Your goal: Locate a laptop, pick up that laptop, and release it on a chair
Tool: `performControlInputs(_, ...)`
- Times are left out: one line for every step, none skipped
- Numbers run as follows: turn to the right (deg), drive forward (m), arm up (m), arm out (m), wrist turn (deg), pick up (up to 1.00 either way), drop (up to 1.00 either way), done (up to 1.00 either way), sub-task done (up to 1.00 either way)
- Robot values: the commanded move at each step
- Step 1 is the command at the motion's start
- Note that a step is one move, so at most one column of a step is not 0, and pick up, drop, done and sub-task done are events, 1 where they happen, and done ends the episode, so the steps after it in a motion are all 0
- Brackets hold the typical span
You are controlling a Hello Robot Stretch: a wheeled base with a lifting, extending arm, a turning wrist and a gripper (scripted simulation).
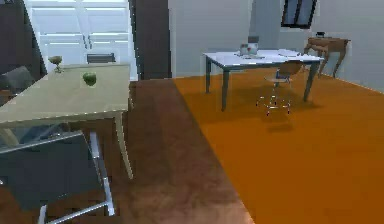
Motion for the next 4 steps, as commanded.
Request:
performControlInputs(0.0,1.0,0.0,0.0,0.0,0.0,0.0,0.0,0.0)
performControlInputs(0.0,1.0,0.0,0.0,0.0,0.0,0.0,0.0,0.0)
performControlInputs(-3.0,0.0,0.0,0.0,0.0,0.0,0.0,0.0,0.0)
performControlInputs(0.0,1.0,0.0,0.0,0.0,0.0,0.0,0.0,0.0)
